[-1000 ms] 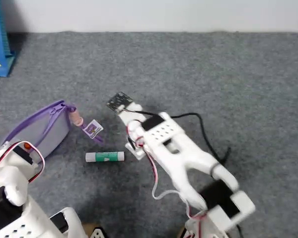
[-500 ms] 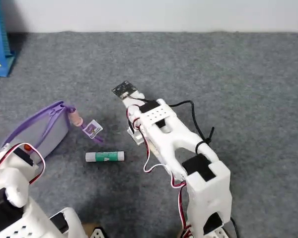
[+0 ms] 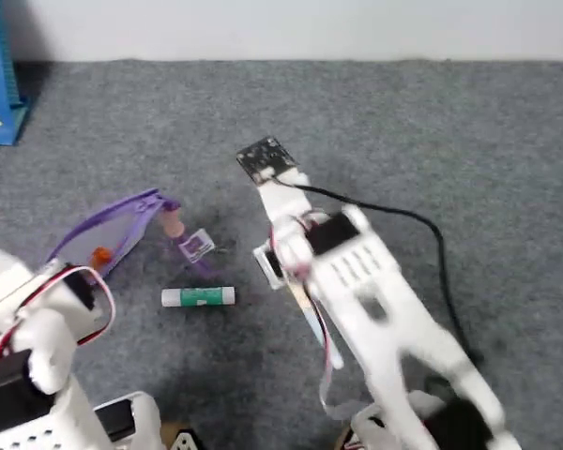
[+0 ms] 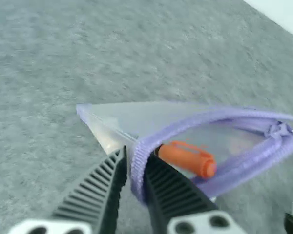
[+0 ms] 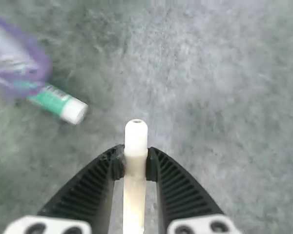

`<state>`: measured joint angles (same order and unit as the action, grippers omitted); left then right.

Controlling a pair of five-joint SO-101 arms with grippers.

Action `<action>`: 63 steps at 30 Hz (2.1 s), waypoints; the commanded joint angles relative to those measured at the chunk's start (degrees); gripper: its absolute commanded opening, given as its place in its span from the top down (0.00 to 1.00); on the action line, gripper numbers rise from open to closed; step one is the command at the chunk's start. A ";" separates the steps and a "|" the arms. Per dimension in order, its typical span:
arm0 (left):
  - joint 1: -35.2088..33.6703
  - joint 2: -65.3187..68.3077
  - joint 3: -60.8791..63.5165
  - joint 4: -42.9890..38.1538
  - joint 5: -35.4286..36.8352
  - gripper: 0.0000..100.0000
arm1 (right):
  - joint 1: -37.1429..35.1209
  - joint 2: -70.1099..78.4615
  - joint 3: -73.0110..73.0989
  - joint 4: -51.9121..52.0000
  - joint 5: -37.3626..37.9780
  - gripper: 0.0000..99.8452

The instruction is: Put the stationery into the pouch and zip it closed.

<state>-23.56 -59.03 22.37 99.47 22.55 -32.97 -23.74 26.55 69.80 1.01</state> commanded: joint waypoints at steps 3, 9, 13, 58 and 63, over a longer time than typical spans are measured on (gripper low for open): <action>8.00 0.88 -3.03 0.97 4.48 0.99 | -3.65 -27.82 4.22 0.40 0.44 0.99; 15.21 0.97 -3.38 0.97 4.66 0.99 | -9.80 -42.59 5.45 0.22 1.67 0.99; 16.18 0.97 -3.38 0.97 4.66 0.99 | -13.58 -46.46 5.36 -2.77 1.41 0.99; 15.74 0.70 -3.12 1.05 4.66 0.99 | -16.84 -30.73 33.76 -84.79 -7.56 0.99; 15.74 0.70 -3.12 1.05 4.66 0.99 | -17.36 -31.43 35.16 -79.34 -4.84 0.86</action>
<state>-8.00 -58.33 22.37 99.47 26.77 -50.64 -54.68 62.42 -12.66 -5.85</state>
